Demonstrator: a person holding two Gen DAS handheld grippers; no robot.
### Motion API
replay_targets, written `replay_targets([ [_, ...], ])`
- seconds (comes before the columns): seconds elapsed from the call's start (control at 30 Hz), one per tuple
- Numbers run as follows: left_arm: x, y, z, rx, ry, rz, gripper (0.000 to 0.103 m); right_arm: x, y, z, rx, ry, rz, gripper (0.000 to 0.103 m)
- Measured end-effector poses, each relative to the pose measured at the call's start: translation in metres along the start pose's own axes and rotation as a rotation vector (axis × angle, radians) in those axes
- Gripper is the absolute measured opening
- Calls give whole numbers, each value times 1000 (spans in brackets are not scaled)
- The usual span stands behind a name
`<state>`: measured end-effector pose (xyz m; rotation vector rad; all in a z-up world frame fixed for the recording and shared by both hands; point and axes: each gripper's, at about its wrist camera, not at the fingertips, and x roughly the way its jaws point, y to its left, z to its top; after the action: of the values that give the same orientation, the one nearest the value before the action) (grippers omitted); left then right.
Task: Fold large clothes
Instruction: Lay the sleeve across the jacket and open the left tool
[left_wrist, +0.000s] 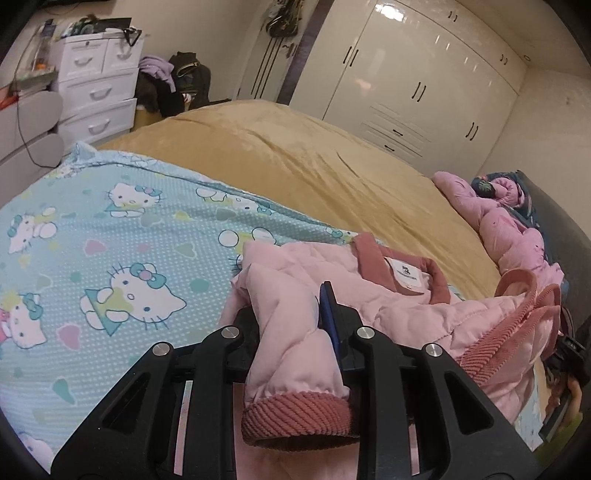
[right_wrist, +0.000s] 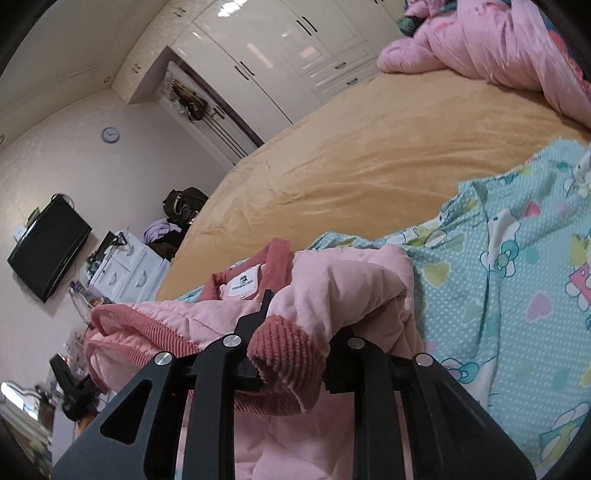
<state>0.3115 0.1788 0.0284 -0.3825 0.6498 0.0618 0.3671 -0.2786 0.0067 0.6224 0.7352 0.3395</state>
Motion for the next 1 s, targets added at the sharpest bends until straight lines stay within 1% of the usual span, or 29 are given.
replay_targets([
  [0.07, 6, -1, -3, 11, -1, 3, 18, 5, 0, 3, 9, 18, 3, 23],
  [0.17, 17, 3, -4, 24, 18, 0, 18, 8, -7, 7, 72, 36, 51, 27],
  [0.2, 20, 4, -4, 19, 24, -7, 18, 9, -10, 8, 93, 41, 66, 30],
  [0.27, 23, 5, -1, 22, 31, -17, 18, 8, -9, 9, 106, 43, 99, 42],
  [0.3, 25, 4, 1, 25, 34, -20, 18, 5, -7, 10, 107, 31, 130, 63],
  [0.33, 27, 2, 2, 35, 36, -20, 18, 3, -4, 10, 105, 19, 128, 85],
  [0.37, 27, 0, 2, 47, 35, -17, 18, 0, 0, 9, 95, 8, 112, 92],
  [0.47, 31, -1, 2, 49, 36, -21, 18, -6, 13, 8, 32, 1, 90, 93],
  [0.57, 35, 0, 3, 43, 42, -32, 20, -10, 26, -3, -75, -22, 23, 93],
  [0.63, 36, 0, 4, 35, 41, -37, 20, -7, 37, -16, -183, -19, -40, 93],
  [0.73, 36, -2, 7, 32, 36, -42, 22, 13, 46, -39, -317, 44, -156, 93],
  [0.77, 33, -3, 8, 31, 27, -49, 25, 19, 46, -45, -337, 65, -185, 93],
  [0.8, 31, -4, 9, 33, 19, -55, 31, 25, 45, -50, -346, 83, -204, 93],
  [0.83, 28, -6, 10, 34, 8, -66, 35, 32, 42, -54, -353, 95, -226, 93],
  [0.87, 23, -7, 12, 33, -9, -83, 44, 37, 41, -57, -357, 103, -239, 93],
  [0.9, 20, -8, 13, 34, -25, -91, 48, 42, 38, -59, -355, 110, -246, 93],
  [1.0, 10, -13, 17, 53, -62, -92, 51, 49, 32, -62, -338, 112, -240, 94],
])
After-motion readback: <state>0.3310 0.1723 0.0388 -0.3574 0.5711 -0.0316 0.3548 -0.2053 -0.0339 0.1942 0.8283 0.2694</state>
